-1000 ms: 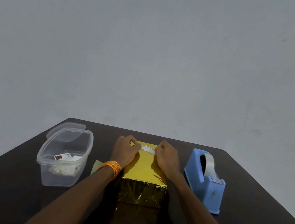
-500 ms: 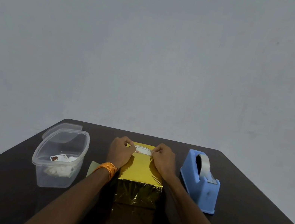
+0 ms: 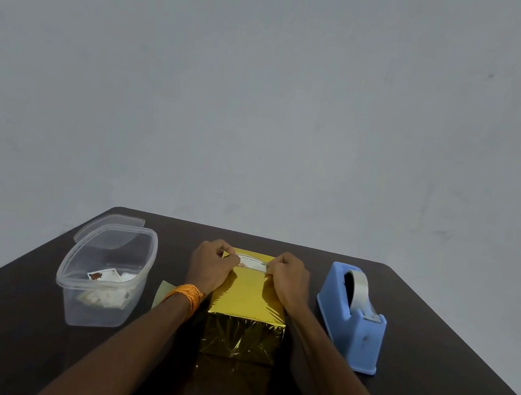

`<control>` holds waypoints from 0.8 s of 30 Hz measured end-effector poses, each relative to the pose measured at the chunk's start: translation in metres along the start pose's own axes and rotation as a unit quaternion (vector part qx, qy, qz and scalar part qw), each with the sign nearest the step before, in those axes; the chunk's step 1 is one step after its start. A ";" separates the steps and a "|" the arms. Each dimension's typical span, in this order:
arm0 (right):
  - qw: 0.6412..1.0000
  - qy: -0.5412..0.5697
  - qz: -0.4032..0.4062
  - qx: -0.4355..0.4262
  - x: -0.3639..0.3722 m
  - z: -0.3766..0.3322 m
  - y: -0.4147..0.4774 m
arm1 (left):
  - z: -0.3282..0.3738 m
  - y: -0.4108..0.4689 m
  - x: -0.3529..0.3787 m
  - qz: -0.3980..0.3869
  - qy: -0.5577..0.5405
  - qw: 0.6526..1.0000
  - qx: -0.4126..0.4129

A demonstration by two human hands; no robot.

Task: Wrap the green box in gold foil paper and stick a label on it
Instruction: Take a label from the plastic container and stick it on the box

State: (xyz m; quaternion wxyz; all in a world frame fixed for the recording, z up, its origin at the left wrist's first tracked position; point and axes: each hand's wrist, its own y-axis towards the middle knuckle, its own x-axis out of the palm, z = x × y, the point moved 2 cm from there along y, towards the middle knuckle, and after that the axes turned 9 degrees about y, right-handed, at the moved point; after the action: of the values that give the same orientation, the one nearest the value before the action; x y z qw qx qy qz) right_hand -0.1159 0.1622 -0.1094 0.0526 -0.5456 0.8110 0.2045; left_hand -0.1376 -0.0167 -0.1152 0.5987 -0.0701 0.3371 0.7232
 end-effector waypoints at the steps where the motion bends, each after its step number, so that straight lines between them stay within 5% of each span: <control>1: 1.000 0.006 -0.001 0.000 0.000 0.000 -0.001 | 0.000 0.000 0.000 0.000 -0.001 1.000 -0.002; 12: 0.997 -0.041 0.035 -0.057 -0.009 -0.004 -0.005 | 0.004 0.003 -0.009 -0.029 0.067 0.997 0.034; 24: 0.973 -0.119 -0.104 -0.167 -0.012 -0.015 0.008 | 0.019 -0.004 -0.024 -0.046 0.120 0.986 0.106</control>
State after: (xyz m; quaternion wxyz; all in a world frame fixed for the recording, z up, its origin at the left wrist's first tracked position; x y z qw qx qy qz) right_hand -0.1168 0.1691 -0.0898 0.0780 -0.5998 0.6921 0.3940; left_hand -0.1218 -0.0256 -0.0901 0.5906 -0.1081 0.4779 0.6412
